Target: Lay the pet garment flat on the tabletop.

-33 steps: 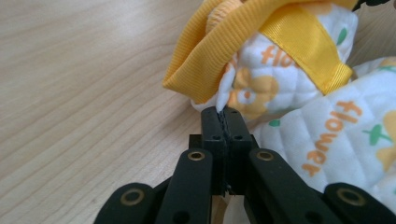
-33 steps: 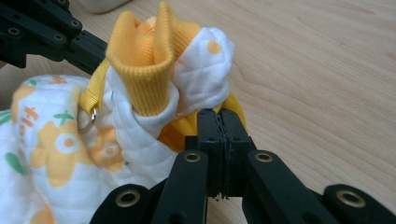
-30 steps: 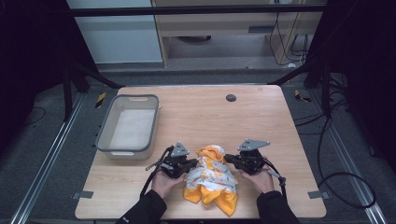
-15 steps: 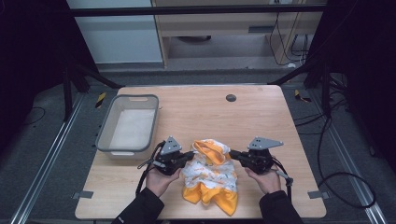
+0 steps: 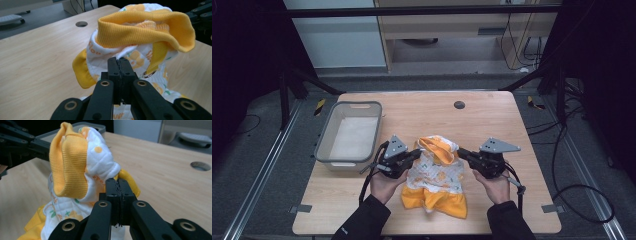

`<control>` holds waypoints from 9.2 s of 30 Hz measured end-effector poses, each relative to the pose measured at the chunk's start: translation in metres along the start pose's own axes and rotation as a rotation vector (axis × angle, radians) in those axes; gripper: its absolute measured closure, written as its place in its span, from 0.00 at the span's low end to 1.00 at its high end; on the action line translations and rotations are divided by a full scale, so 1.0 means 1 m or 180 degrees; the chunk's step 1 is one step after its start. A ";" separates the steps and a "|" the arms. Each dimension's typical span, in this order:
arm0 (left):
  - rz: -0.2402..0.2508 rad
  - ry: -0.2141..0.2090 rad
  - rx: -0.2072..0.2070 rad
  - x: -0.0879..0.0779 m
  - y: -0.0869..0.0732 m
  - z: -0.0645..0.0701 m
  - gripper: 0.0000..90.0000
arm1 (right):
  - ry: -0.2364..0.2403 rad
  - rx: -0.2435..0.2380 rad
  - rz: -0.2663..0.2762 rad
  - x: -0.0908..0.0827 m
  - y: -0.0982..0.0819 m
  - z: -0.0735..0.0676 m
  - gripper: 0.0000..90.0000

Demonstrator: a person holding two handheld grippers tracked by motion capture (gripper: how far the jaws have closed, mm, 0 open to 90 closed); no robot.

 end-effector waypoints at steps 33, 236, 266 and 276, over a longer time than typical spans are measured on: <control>0.0200 0.0620 -0.0295 -0.015 0.008 -0.053 0.46 | -0.1037 -0.0039 0.0056 0.000 0.015 0.033 0.65; -0.1236 -0.0360 -0.0011 0.009 -0.108 0.046 0.98 | 0.0437 -0.0192 -0.1120 0.006 -0.097 -0.067 1.00; -0.0531 0.0352 -0.0202 0.061 -0.020 -0.041 1.00 | -0.0034 -0.0183 -0.0779 0.024 -0.081 -0.036 1.00; -0.0683 0.0596 -0.0356 0.113 -0.027 -0.074 1.00 | -0.0043 -0.0241 -0.0905 0.032 -0.088 -0.038 1.00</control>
Point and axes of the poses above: each handheld gripper's, and its own axes: x roughly forward along the jaws, y roughly out of its top, z roughly to its right, the point moved 1 cm from there along x, roughly forward along the jaws, and after that the axes turned 6 degrees about -y, right-handed, at the moved point
